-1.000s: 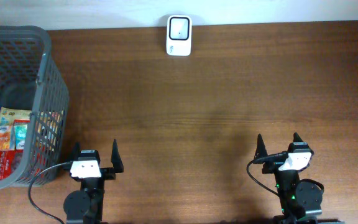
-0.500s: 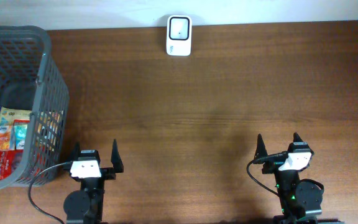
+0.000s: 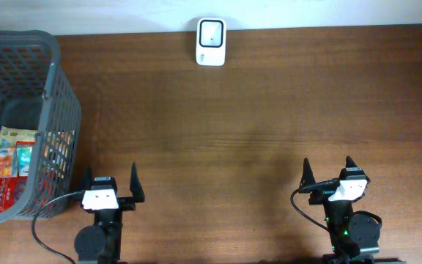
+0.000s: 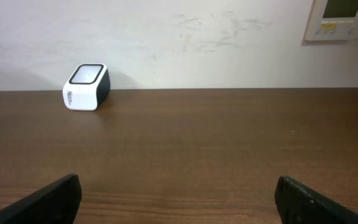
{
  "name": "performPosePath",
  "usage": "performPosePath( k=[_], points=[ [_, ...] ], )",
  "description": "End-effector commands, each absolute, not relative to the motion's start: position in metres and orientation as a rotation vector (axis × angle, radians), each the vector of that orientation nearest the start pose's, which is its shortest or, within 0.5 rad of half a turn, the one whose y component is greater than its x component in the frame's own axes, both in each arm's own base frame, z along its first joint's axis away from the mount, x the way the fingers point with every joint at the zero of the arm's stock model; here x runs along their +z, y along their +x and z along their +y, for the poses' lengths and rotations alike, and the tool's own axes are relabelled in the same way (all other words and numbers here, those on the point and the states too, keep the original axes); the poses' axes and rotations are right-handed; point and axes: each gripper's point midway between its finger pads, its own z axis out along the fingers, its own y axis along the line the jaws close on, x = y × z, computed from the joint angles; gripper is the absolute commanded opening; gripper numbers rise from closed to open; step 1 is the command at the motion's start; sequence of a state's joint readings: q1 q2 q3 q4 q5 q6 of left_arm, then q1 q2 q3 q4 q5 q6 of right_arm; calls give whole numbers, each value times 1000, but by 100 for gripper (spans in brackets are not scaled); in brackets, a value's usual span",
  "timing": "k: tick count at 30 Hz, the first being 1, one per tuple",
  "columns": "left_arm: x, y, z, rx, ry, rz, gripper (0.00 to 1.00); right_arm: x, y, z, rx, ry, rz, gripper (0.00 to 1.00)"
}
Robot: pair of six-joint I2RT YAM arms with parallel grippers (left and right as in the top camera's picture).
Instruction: Scan the item barcode
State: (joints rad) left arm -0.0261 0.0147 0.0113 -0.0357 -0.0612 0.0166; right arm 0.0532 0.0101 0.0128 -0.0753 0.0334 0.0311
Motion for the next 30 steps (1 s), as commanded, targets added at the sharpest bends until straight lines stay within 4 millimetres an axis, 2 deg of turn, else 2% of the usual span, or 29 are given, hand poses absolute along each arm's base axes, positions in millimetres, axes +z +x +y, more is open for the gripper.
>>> performPosePath(
  k=[1,2,3,5,6,7,9,11,14,16,17,18,19,20,22,23,24,25,28,29,30],
  points=[
    [225,241,-18,-40,98,1367,99,156,246,7,43,18,1650,98],
    [260,231,-18,-35,96,1221,99,156,246,7,43,18,1650,98],
    [286,220,-18,-32,94,1106,99,156,246,7,43,18,1650,98],
    [328,192,-21,-35,111,897,99,156,246,7,43,18,1650,99],
    [335,185,-30,-58,164,856,99,156,246,7,43,18,1650,98],
    [334,186,-33,-65,179,861,99,156,246,7,43,18,1650,98],
    [311,202,-36,-81,191,975,99,156,246,7,43,18,1650,98],
    [316,198,-40,-90,214,946,99,156,246,7,43,18,1650,98],
    [370,156,-39,-23,229,700,99,156,246,7,43,18,1650,99],
    [408,143,-38,71,261,673,99,156,246,7,43,18,1650,98],
    [426,158,-32,87,242,803,99,156,246,7,43,18,1650,98],
    [430,175,-29,83,235,944,99,156,246,7,43,18,1650,98],
    [431,200,-29,69,244,1124,99,156,246,7,43,18,1650,98],
    [436,227,-51,-30,366,1250,99,156,246,7,43,18,1650,98],
    [436,237,-79,-153,508,1269,99,156,246,7,43,18,1650,98],
    [437,244,-86,-185,542,1268,99,156,246,7,43,18,1650,99],
    [438,255,-80,-175,497,1299,99,156,246,7,43,18,1650,98],
    [442,270,-65,-181,369,1391,99,156,246,7,43,18,1650,98],
    [464,295,-64,-246,394,1747,99,156,246,7,43,18,1650,98],
    [459,304,-70,-317,422,1899,99,156,246,7,43,18,1650,98],
    [454,322,-64,-296,386,1955,99,156,246,7,43,18,1650,98]
  ],
)
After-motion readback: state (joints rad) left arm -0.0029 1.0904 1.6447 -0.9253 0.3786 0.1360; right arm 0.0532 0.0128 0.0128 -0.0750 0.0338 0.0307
